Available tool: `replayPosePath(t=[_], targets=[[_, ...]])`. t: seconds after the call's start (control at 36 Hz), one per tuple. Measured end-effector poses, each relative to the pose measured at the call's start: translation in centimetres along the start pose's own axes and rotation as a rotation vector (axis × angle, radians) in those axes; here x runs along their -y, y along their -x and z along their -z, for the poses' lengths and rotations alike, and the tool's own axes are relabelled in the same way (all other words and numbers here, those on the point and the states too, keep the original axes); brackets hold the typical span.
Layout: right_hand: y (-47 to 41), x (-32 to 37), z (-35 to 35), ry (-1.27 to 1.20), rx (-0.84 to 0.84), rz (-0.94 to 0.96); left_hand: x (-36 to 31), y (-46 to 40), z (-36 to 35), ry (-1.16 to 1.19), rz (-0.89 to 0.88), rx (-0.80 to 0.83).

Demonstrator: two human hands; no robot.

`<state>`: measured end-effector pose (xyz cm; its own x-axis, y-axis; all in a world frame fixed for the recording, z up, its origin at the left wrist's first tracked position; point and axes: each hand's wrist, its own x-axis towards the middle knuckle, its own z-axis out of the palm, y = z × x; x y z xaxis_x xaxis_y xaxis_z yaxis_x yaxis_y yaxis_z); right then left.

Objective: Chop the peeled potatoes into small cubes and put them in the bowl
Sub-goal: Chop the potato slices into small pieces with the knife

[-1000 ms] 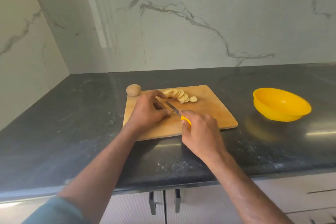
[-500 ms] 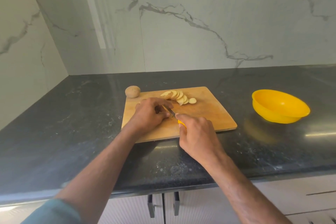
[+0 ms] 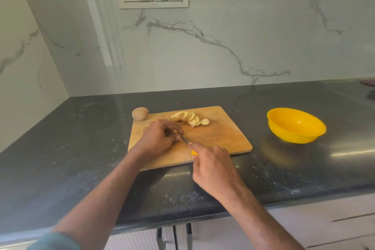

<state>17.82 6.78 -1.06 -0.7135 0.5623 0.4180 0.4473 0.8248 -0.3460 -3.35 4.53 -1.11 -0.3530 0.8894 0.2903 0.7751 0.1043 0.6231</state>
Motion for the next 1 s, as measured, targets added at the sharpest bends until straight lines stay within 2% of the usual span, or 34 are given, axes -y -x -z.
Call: replayPosePath(t=[0.42, 0.58, 0.72, 1.0], targets=[[1.2, -0.9, 1.8, 0.012, -0.051, -0.033, -0.1, 0.0, -0.1, -0.01, 0.009, -0.016], [1.3, -2.1, 2.5, -0.114, -0.231, -0.127, -0.2, 0.2, -0.2, -0.02, 0.011, -0.028], [-0.2, -1.3, 1.5, -0.161, -0.29, -0.139, -0.4, 0.5, -0.1, -0.019, 0.019, -0.042], [-1.5, -0.4, -0.1, -0.153, -0.209, -0.13, -0.7, 1.0, 0.2, 0.087, 0.066, -0.113]])
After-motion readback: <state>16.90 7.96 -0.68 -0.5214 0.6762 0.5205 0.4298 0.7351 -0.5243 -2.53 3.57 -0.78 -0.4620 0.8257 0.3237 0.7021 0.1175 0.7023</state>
